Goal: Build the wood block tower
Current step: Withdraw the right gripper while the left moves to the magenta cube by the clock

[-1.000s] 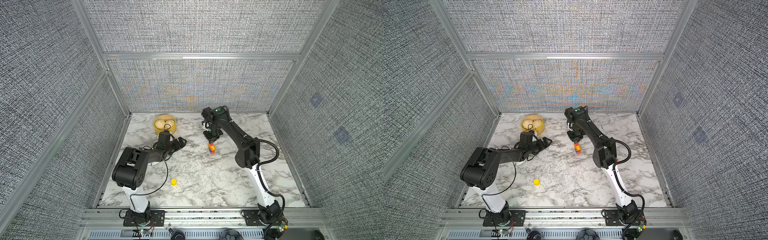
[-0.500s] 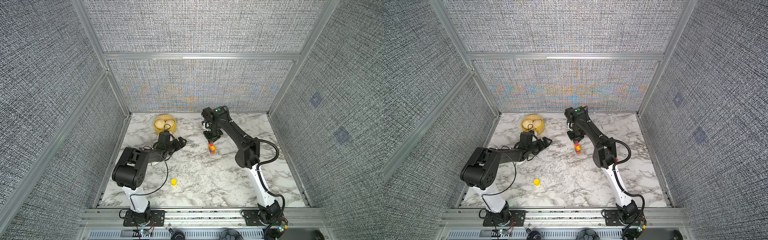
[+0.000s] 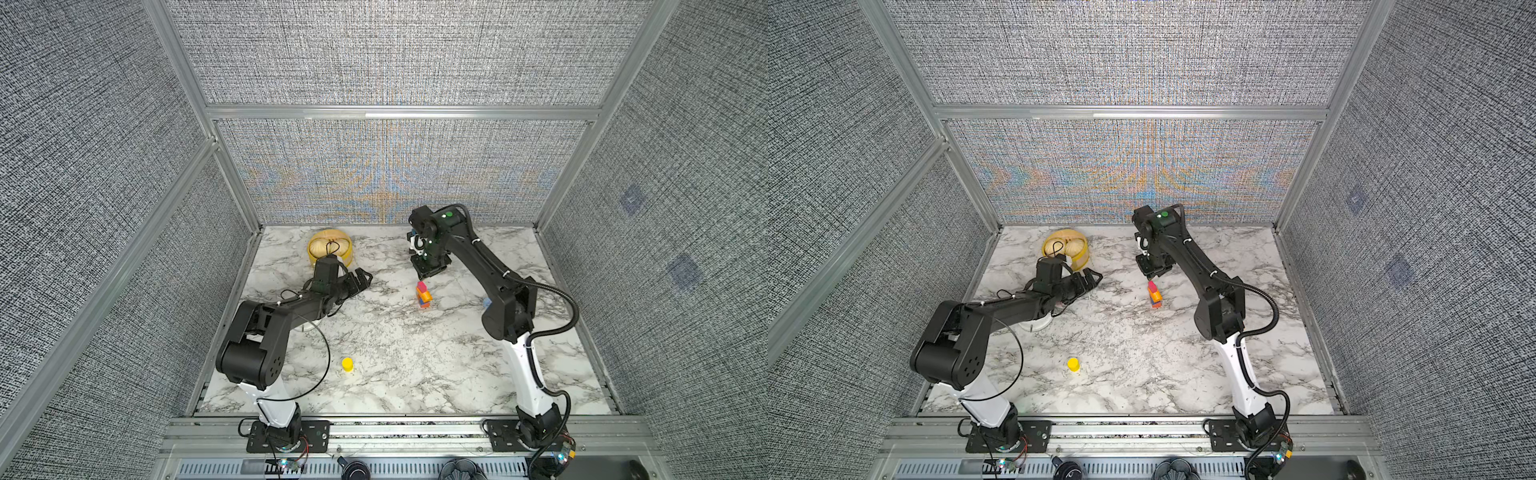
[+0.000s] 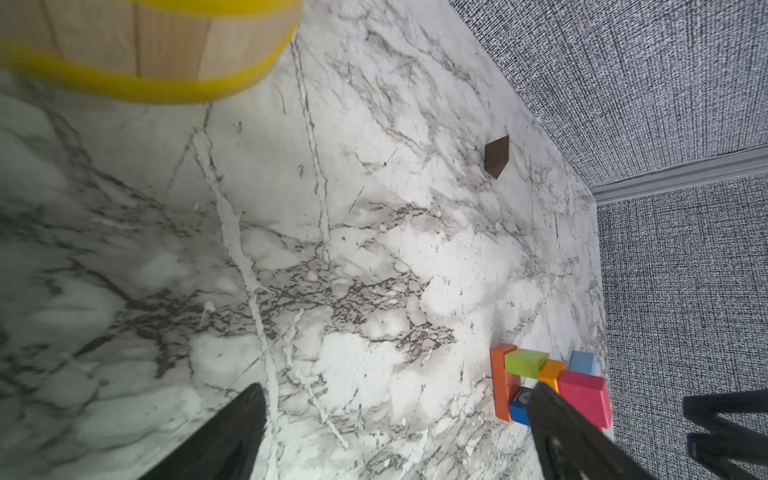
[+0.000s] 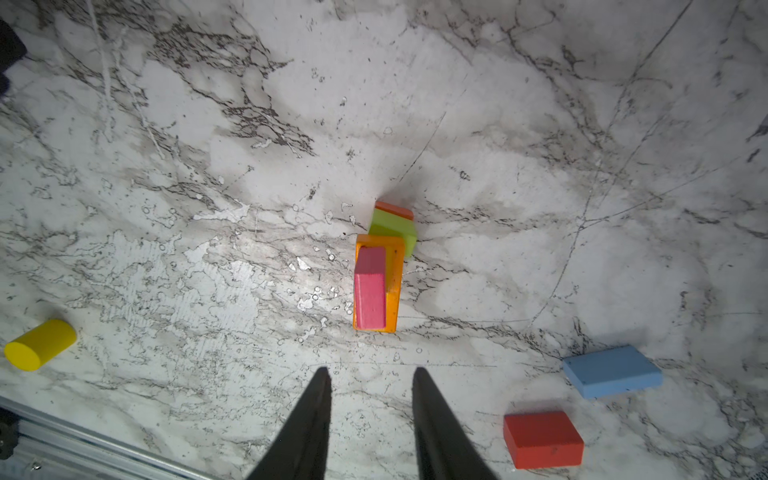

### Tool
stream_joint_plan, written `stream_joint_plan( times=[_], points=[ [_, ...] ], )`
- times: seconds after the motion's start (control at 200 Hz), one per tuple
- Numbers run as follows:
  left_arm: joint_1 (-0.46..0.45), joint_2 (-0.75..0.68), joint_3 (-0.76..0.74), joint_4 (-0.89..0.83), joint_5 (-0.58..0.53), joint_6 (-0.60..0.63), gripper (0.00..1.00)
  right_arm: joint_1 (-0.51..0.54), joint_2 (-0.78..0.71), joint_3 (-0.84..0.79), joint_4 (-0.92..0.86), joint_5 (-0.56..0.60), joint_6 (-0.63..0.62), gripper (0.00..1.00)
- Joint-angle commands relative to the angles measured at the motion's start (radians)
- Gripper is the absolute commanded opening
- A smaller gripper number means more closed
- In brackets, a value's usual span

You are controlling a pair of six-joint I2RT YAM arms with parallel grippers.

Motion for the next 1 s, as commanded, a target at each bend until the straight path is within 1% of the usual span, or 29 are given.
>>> stream_joint_plan(
  times=[0.0,0.13,0.18,0.315,0.365,0.45,0.52,0.545,0.595,0.625,0.715,0.88,0.995],
  points=[
    [0.000,-0.072,0.023,-0.188,-0.095,0.087,0.99,-0.002,-0.120,-0.135,0.170,0.011,0.007,0.37],
    [0.000,-0.166,0.067,-0.382,-0.219,0.160,0.95,-0.002,-0.276,-0.336,0.365,-0.004,0.031,0.37],
    [0.001,-0.193,0.091,-0.464,-0.276,0.168,0.93,-0.002,-0.329,-0.404,0.440,-0.016,0.039,0.37],
    [0.000,-0.203,0.200,-0.703,-0.410,0.220,0.89,-0.002,-0.435,-0.540,0.560,-0.027,0.050,0.38],
    [0.000,-0.187,0.237,-0.766,-0.420,0.237,0.88,-0.003,-0.463,-0.582,0.595,-0.034,0.050,0.38],
    [0.000,-0.144,0.276,-0.805,-0.373,0.270,0.85,-0.003,-0.500,-0.637,0.641,-0.048,0.052,0.38],
    [0.000,-0.092,0.320,-0.850,-0.364,0.294,0.81,-0.003,-0.526,-0.682,0.677,-0.059,0.053,0.38],
    [0.000,-0.071,0.339,-0.872,-0.367,0.301,0.78,-0.003,-0.535,-0.698,0.690,-0.064,0.052,0.38],
    [0.000,-0.029,0.377,-0.913,-0.381,0.313,0.65,-0.005,-0.552,-0.728,0.712,-0.071,0.050,0.38],
    [0.000,-0.007,0.398,-0.936,-0.392,0.316,0.62,-0.006,-0.561,-0.743,0.725,-0.074,0.049,0.38],
    [0.001,0.051,0.452,-0.998,-0.436,0.317,0.62,-0.012,-0.584,-0.795,0.767,-0.087,0.045,0.38],
    [0.000,0.106,0.509,-1.052,-0.517,0.332,0.62,-0.032,-0.612,-0.866,0.826,-0.120,0.052,0.39],
    [0.000,0.141,0.544,-1.074,-0.536,0.342,0.62,-0.045,-0.632,-0.906,0.859,-0.141,0.059,0.40]
  ],
)
